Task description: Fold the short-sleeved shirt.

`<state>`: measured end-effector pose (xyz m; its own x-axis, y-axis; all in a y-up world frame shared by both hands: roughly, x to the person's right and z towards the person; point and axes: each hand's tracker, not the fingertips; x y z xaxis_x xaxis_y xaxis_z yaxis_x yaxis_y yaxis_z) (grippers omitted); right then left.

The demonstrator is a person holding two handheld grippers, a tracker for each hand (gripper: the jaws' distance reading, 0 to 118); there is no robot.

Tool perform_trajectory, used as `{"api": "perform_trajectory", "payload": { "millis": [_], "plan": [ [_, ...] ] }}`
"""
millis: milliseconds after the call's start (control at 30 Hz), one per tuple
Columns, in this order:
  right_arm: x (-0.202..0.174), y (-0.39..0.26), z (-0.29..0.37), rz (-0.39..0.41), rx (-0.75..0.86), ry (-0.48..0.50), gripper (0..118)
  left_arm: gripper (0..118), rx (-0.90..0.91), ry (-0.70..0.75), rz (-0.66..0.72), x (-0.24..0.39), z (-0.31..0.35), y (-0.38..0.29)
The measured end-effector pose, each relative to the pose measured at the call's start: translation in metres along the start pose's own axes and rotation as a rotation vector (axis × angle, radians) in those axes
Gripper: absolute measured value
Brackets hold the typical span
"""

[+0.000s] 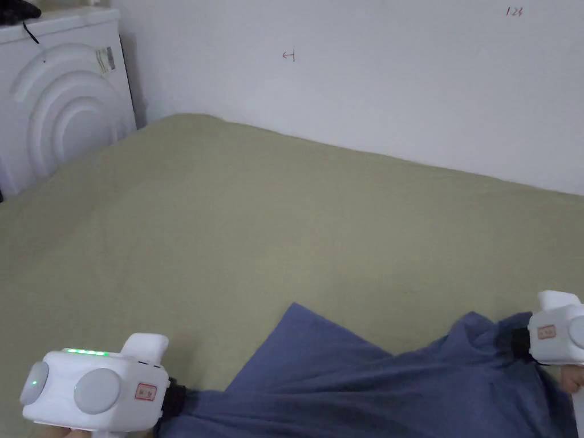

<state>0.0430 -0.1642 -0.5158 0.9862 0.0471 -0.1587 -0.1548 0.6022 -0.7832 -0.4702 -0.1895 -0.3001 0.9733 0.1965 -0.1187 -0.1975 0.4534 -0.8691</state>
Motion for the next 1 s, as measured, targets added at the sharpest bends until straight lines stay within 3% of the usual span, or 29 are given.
{"api": "perform_trajectory", "payload": {
  "millis": [167,433,533,767,1000],
  "plan": [
    [0.011,0.024,0.112,0.04,0.151,0.034,6,2,0.148,-0.012,-0.061,0.02,0.067,0.029],
    [0.038,0.034,0.303,0.062,0.432,-0.058,6,2,0.409,0.03,-0.148,0.081,0.188,0.092],
    [0.052,0.036,0.354,0.022,0.508,-0.103,6,2,0.496,0.053,-0.161,0.103,0.222,0.119],
    [0.073,0.043,0.422,-0.052,0.648,-0.196,6,2,0.635,0.075,-0.159,0.152,0.283,0.178],
    [0.073,0.073,0.428,-0.097,0.704,-0.232,6,2,0.71,0.166,-0.182,0.183,0.307,0.219]
  ]
}}
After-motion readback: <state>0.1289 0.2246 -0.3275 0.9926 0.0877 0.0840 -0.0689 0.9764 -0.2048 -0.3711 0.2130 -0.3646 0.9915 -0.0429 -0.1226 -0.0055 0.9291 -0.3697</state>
